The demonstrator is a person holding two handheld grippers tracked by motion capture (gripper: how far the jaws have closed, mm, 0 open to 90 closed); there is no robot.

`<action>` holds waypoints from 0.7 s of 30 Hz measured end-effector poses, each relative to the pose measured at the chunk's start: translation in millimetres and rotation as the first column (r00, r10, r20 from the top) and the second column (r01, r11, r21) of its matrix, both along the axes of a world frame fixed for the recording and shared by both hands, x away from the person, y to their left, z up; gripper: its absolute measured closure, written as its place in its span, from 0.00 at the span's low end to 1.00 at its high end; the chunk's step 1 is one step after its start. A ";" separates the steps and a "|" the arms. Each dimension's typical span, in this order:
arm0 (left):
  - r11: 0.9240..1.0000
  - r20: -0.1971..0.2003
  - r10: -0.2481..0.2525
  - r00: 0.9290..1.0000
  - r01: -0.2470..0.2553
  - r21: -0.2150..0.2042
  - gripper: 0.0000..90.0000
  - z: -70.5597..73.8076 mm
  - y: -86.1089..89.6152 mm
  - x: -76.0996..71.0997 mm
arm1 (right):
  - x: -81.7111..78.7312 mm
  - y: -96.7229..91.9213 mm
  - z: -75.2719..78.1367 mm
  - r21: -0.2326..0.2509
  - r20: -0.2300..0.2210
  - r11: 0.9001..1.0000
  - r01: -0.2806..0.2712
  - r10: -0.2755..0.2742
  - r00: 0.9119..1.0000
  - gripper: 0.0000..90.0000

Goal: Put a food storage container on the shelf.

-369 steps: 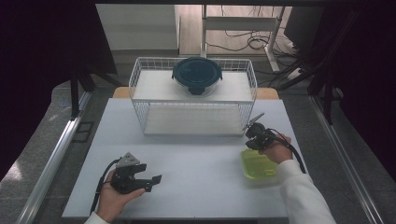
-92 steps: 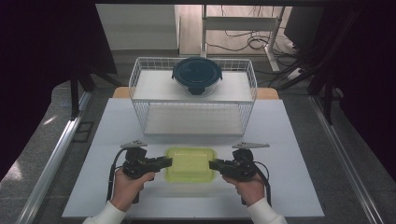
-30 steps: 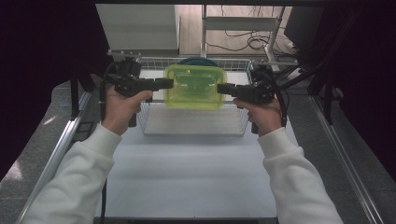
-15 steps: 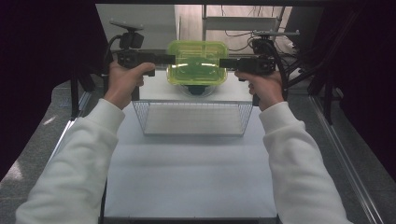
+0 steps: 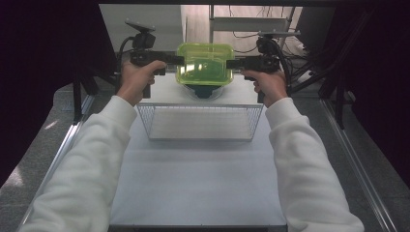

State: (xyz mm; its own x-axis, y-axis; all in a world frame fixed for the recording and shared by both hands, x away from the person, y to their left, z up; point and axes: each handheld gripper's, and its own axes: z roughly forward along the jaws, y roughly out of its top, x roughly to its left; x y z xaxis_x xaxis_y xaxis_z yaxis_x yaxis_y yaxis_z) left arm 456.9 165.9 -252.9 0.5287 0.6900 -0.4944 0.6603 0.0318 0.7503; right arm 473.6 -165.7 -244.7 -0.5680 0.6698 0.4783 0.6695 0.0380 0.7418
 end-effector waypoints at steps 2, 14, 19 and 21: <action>1.000 -0.017 0.007 1.000 -0.007 -0.022 0.85 -1.2 0.3 2.7 | 2.5 -0.2 0.1 0.003 -0.008 1.000 0.002 -0.002 1.000 0.85; 0.991 -0.136 0.020 0.991 -0.038 -0.129 0.79 -18.0 8.4 30.6 | 38.0 0.4 -11.9 0.104 -0.152 0.993 0.054 -0.038 0.988 0.80; 0.990 -0.123 0.040 0.992 -0.056 -0.129 0.74 -21.7 6.8 32.7 | 40.2 0.6 -15.7 0.124 -0.155 0.990 0.070 -0.050 0.987 0.74; 0.989 -0.113 0.042 0.993 -0.058 -0.138 0.60 -21.4 5.1 32.6 | 39.5 1.9 -15.9 0.129 -0.140 0.989 0.068 -0.050 0.989 0.63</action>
State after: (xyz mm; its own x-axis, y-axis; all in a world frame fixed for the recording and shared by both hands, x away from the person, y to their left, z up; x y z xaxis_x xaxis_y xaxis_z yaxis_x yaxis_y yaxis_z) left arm 489.5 171.0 -274.3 0.4325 0.6333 -0.6417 0.7331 0.1673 0.6592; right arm 513.2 -163.8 -260.6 -0.4532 0.6252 0.6354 0.7624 -0.0974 0.6397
